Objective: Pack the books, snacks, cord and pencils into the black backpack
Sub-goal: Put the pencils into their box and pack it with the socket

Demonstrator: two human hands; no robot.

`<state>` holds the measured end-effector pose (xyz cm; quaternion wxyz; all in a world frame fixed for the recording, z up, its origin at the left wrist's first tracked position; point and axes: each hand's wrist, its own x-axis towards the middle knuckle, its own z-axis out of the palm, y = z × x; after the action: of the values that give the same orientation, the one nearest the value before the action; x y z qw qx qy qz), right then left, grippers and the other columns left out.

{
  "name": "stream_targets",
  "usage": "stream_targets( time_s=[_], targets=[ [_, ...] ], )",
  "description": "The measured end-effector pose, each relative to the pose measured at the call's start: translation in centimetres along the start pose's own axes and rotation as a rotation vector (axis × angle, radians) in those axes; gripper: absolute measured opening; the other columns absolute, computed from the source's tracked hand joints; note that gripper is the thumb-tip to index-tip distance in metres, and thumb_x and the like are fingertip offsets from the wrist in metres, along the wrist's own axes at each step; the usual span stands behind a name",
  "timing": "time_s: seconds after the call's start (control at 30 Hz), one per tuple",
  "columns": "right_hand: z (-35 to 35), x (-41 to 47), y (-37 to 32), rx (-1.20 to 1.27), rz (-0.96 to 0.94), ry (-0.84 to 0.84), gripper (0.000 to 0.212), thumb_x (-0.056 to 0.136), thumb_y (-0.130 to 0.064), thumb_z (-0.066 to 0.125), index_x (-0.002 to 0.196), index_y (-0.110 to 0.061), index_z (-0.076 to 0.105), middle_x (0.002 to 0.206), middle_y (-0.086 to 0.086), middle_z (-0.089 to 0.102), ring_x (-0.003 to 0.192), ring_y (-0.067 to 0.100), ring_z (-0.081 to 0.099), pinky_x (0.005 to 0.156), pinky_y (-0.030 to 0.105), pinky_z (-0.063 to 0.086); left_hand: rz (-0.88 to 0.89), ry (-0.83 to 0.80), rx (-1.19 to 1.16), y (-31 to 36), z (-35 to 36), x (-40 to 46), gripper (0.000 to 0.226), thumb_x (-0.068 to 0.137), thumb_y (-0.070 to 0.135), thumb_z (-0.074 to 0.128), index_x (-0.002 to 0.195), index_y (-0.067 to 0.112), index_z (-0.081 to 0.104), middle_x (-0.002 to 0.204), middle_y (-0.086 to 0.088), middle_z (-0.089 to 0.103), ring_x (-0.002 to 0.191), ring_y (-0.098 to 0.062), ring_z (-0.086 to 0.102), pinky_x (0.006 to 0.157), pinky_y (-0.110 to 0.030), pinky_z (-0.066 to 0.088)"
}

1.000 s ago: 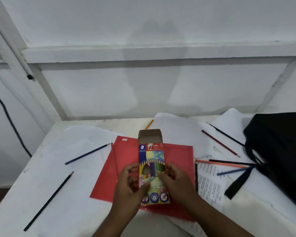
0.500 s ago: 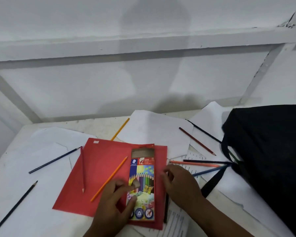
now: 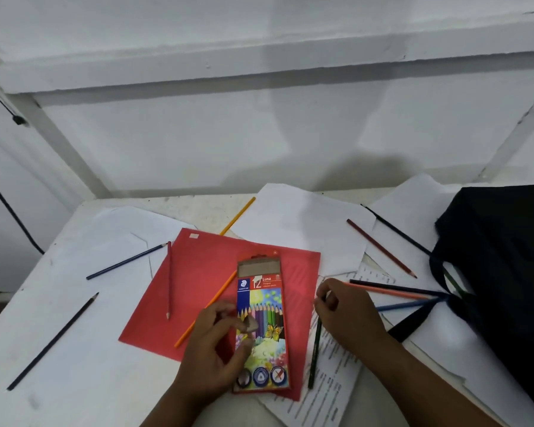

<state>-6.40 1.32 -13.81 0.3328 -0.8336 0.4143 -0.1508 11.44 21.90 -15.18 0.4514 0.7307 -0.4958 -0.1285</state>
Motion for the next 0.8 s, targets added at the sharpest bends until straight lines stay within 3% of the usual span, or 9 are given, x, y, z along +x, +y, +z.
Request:
stream_targets(
  time_s=[0.1,0.2,0.27,0.33,0.5,0.57,0.67,0.73,0.8],
  targets=[
    [-0.2,-0.1,-0.6,-0.005,0.036,-0.009,0.016,0.087,-0.018,0.065,0.078,-0.027,0.057,0.052,-0.006,0.05,0.051,0.005,0.051,0.049,0.015,0.037,-0.035,0.17,-0.088,-0.4,-0.1,0.2,0.008,0.089,0.03,0.069,0.097,0.03,0.069,0.112,0.01,0.066,0.108,-0.014,0.063,0.081,-0.019,0.053],
    [-0.4,-0.4,-1.4,0.045,0.074,0.04,0.015,0.09,-0.015,0.061,0.083,-0.027,0.056,0.048,-0.004,0.049,0.043,0.007,0.047,0.046,0.023,0.038,-0.185,0.35,-0.214,-0.4,-1.4,0.7,0.026,0.09,0.005,0.071,0.092,0.031,0.07,0.098,0.012,0.07,0.093,-0.005,0.065,0.08,-0.014,0.051],
    [-0.6,-0.5,-2.2,0.053,0.085,0.114,0.014,0.09,-0.012,0.06,0.084,-0.025,0.058,0.051,-0.004,0.052,0.045,0.007,0.049,0.048,0.029,0.042,-0.166,0.389,-0.134,-0.7,-2.8,1.4,0.024,0.09,0.004,0.071,0.089,0.028,0.069,0.092,0.014,0.07,0.086,-0.004,0.065,0.076,-0.012,0.049],
    [-0.7,-0.4,-3.2,0.059,0.066,0.209,0.016,0.089,-0.007,0.059,0.083,-0.022,0.061,0.059,-0.005,0.058,0.051,0.008,0.055,0.053,0.033,0.047,-0.076,0.323,0.029,-1.6,-4.2,2.3,0.01,0.089,0.016,0.07,0.093,0.025,0.07,0.092,0.016,0.068,0.084,-0.004,0.062,0.074,-0.013,0.047],
    [0.2,-0.1,-5.9,0.117,0.023,0.315,0.019,0.09,-0.003,0.053,0.09,-0.018,0.065,0.079,-0.006,0.063,0.07,0.014,0.063,0.061,0.03,0.051,-0.022,-0.06,0.327,-4.6,-4.8,3.9,0.024,0.084,0.024,0.076,0.107,0.018,0.07,0.099,0.007,0.064,0.086,-0.009,0.055,0.077,-0.027,0.049],
    [1.0,0.0,-6.9,0.08,0.012,0.252,0.02,0.091,-0.004,0.052,0.089,-0.018,0.066,0.084,-0.006,0.062,0.08,0.006,0.059,0.068,0.021,0.047,0.01,-0.07,0.328,-5.0,-4.8,4.3,0.019,0.085,0.009,0.074,0.102,0.016,0.071,0.095,0.004,0.066,0.081,-0.01,0.055,0.073,-0.025,0.048],
    [2.8,-0.2,-7.5,-0.033,0.0,0.079,0.015,0.092,-0.011,0.056,0.088,-0.021,0.067,0.087,-0.005,0.06,0.081,0.002,0.055,0.068,0.017,0.04,-0.063,0.012,0.192,-4.5,-5.6,4.8,0.025,0.09,0.002,0.065,0.106,0.02,0.07,0.093,0.009,0.07,0.077,-0.001,0.059,0.071,-0.003,0.039],
    [3.9,-0.5,-7.4,-0.1,0.014,-0.001,0.009,0.091,-0.023,0.063,0.098,-0.022,0.067,0.094,-0.004,0.06,0.083,0.006,0.056,0.069,0.013,0.038,-0.171,0.085,0.041,-3.9,-6.2,5.0,0.028,0.094,0.003,0.061,0.11,0.026,0.066,0.083,0.012,0.067,0.075,-0.005,0.063,0.062,-0.006,0.044],
    [4.7,-0.8,-7.5,-0.1,0.023,-0.022,0.021,0.089,-0.029,0.067,0.108,-0.022,0.067,0.101,-0.004,0.06,0.088,0.009,0.056,0.072,0.012,0.038,-0.21,0.109,-0.085,-3.3,-6.6,5.4,0.029,0.096,0.006,0.061,0.107,0.032,0.062,0.078,0.009,0.064,0.072,-0.01,0.064,0.056,-0.014,0.049]
  ],
)
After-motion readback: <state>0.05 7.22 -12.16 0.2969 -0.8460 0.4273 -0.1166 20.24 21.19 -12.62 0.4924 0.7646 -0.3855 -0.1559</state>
